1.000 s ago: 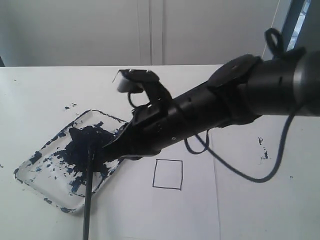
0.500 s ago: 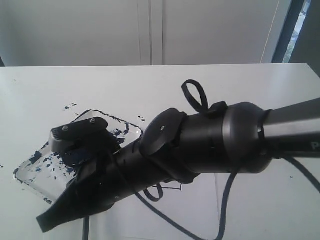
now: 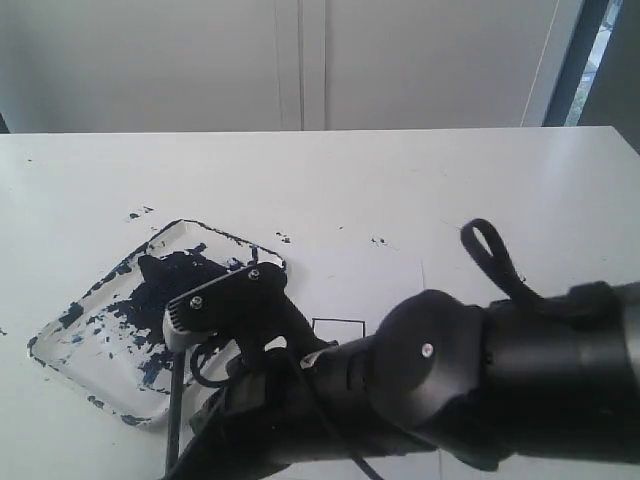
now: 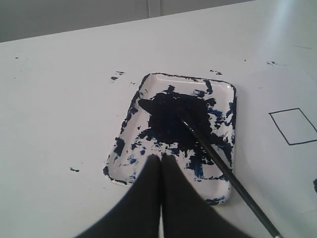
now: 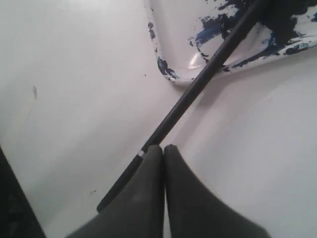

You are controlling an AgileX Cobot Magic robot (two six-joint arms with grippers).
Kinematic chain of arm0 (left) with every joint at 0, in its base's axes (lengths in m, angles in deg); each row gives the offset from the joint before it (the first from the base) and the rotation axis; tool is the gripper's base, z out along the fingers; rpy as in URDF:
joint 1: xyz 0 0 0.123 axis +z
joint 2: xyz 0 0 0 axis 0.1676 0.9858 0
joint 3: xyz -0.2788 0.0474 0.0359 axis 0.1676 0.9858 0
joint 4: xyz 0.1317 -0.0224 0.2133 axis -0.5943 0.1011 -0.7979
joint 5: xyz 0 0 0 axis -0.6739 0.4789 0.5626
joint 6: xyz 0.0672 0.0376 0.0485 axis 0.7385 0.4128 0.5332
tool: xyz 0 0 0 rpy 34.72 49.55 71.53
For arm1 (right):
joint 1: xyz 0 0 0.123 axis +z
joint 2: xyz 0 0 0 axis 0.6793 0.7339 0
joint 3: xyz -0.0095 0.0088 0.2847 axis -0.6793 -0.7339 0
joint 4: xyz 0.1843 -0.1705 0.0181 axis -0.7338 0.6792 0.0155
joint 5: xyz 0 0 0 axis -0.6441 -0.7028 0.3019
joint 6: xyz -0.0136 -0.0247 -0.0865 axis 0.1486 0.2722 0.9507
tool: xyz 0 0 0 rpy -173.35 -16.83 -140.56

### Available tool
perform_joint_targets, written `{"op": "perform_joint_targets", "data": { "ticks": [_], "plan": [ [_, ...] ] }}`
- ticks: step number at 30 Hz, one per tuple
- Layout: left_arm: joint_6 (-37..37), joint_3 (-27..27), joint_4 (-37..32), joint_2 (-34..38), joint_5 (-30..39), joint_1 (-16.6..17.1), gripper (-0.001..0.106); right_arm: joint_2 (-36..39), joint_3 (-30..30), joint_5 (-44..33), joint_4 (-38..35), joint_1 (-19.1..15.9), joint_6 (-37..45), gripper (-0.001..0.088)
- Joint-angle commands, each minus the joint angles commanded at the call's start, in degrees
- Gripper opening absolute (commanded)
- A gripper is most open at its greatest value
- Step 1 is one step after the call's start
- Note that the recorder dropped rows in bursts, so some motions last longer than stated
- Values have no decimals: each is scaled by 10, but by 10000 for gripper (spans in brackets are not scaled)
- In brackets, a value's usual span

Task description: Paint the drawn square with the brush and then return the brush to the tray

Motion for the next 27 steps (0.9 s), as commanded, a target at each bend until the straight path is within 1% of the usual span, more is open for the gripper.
{"op": "perform_joint_targets", "data": {
  "ticks": [2,6,9,12,15,19,20,23,27],
  "plan": [
    [0,0,0,0,-1,0,0,4,0,27,0,29,-14,0],
    [0,0,0,0,-1,0,0,33,0,149,0,99,-26,0],
    [0,0,0,0,3,0,0,53,0,209,0,131,-60,0],
    [0,0,0,0,4,0,0,73,0,251,0,149,-79,0],
    [0,0,0,0,4,0,0,93,1,237,4,152,-80,7],
    [-1,0,2,0,4,0,0,115,1,226,4,152,-94,103],
    [-1,0,2,0,5,0,0,117,2,224,4,155,-106,110],
    [-1,0,3,0,5,0,0,117,14,214,7,166,-112,90],
    [-2,0,5,0,5,0,0,117,44,188,9,181,-110,10]
  ]
}}
